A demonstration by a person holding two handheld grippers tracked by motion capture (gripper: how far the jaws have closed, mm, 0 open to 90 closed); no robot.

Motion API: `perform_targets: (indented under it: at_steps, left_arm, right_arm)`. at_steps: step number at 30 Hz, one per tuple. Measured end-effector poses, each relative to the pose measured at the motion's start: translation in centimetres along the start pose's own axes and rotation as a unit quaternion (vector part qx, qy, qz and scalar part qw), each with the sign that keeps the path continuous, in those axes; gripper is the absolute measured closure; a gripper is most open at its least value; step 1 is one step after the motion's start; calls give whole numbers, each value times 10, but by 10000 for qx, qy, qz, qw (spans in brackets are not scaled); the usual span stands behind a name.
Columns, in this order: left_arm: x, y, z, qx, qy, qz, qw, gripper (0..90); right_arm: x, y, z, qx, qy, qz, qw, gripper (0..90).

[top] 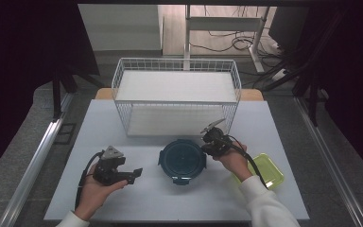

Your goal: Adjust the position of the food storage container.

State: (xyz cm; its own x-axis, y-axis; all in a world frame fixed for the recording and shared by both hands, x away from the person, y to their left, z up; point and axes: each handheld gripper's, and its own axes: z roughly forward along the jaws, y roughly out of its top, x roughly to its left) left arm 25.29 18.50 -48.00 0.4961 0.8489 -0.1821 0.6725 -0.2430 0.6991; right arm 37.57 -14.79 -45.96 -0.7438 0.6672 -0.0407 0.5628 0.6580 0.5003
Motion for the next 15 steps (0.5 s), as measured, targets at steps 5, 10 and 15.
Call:
perform_targets:
  at_steps: [5,10,15]
  left_arm:
    - [1,0,0,4,0,2,10000,210]
    - [2,-1,-1,-26,15,-23,10000,209]
    - [4,-2,-2,-44,24,-50,10000,209]
  right_arm:
    - [2,1,1,-7,39,-2,10000,890]
    - [1,0,-2,-59,49,55,10000,887]
    - [-3,-8,-28,-536,-7,230,9983,888]
